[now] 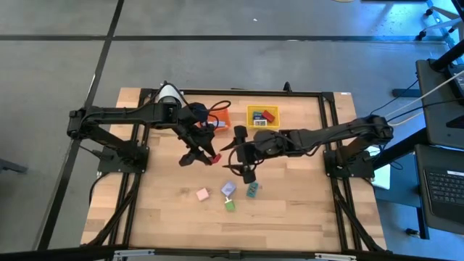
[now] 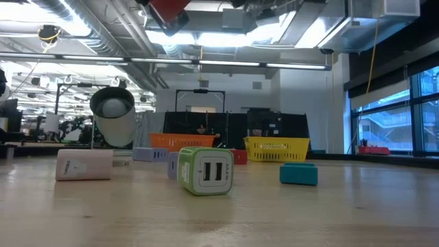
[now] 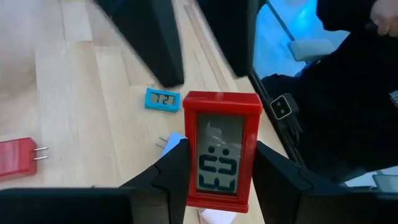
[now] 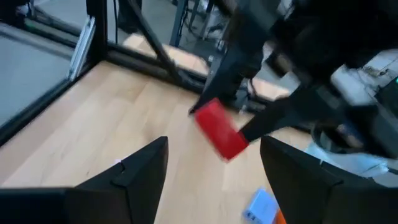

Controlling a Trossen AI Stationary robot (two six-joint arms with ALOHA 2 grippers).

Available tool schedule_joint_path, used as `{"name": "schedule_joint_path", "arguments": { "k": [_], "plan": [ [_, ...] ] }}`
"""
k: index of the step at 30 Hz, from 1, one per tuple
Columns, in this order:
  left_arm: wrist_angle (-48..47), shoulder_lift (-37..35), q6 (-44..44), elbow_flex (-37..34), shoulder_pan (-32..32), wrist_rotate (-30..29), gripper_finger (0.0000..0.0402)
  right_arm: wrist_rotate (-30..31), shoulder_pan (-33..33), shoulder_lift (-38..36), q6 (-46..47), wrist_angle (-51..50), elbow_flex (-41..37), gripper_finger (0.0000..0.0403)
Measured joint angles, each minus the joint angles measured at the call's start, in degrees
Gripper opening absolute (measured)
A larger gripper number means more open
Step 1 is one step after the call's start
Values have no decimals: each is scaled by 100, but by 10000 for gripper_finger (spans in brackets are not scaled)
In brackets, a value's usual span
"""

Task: Pick & Place Office items
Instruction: Put the red digital clock into the yellow bin

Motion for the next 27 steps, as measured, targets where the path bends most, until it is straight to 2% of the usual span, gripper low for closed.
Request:
{"name": "schedule_joint_path", "arguments": {
  "k": [8,27],
  "plan": [
    [58,0,-84,0,0,226,141,-145,-19,73,-23,193,-2,256],
    [250,0,-54,0,0,273,141,-404,-127,204,45,541,-4,256]
  ]
}}
